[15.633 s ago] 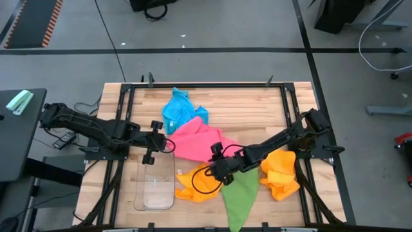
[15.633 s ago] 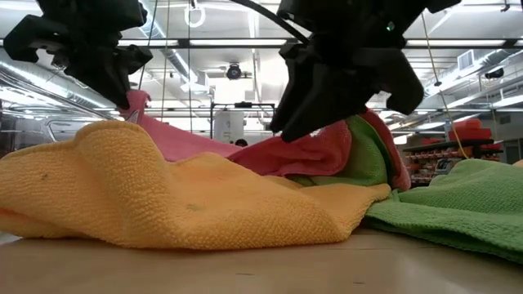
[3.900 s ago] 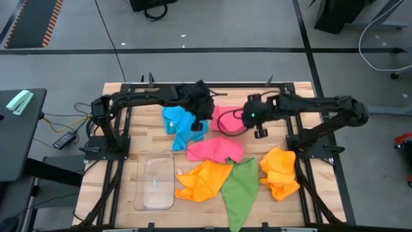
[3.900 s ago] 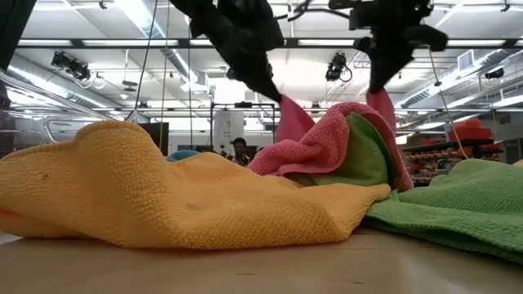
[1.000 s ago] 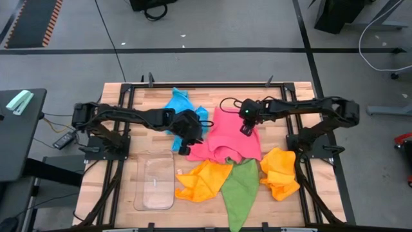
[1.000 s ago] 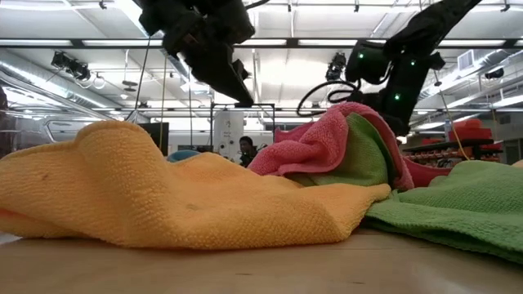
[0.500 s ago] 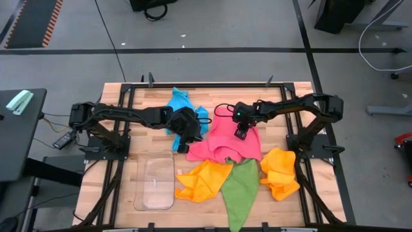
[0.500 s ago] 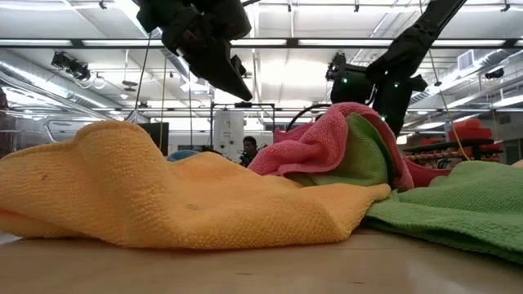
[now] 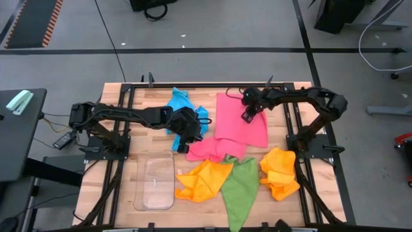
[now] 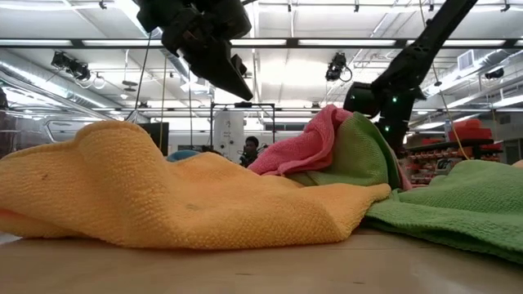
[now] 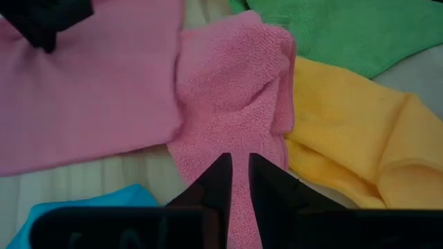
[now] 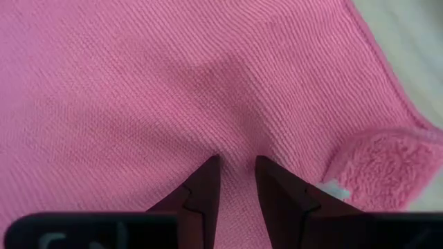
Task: Fold microfiber towels
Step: Fold the top pink microfiber cloth
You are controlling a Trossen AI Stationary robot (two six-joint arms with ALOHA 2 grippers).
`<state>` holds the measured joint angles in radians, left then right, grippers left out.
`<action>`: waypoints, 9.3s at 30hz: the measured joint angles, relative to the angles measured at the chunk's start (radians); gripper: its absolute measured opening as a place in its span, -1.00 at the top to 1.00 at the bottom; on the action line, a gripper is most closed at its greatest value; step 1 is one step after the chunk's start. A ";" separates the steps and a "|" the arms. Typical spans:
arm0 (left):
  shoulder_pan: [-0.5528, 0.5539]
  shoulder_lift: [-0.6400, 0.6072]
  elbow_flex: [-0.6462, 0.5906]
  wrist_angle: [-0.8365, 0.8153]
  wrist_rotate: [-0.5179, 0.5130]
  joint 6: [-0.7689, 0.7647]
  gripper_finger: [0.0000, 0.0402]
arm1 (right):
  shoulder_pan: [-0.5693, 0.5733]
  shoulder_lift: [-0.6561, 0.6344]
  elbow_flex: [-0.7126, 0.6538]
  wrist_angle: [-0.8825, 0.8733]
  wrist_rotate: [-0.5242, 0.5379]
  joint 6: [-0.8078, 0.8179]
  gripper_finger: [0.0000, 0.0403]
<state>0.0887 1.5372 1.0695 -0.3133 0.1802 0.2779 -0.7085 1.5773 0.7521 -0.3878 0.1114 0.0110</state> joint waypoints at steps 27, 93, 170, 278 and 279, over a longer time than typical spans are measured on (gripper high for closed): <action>-0.015 0.000 0.000 -0.073 0.000 -0.005 0.71 | 0.588 -0.041 0.109 0.088 -0.140 -0.023 0.50; -0.024 0.001 0.001 -0.158 0.000 0.002 0.74 | 0.677 0.135 0.107 0.365 0.116 0.038 0.88; 0.017 0.289 0.001 0.441 -0.222 0.099 0.06 | 0.806 -0.506 0.106 -0.008 -0.016 0.077 0.99; 0.046 0.356 0.441 -0.223 -0.066 0.389 0.94 | 0.846 -0.263 0.132 -0.475 -0.387 0.548 0.98; 0.049 0.367 0.441 -0.209 -0.070 0.388 0.95 | 0.843 -0.263 0.120 -0.477 -0.375 0.559 0.98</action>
<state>0.1376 1.9041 1.5105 -0.5228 0.1104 0.6659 0.1347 1.3140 0.8721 -0.8652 -0.2637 0.5698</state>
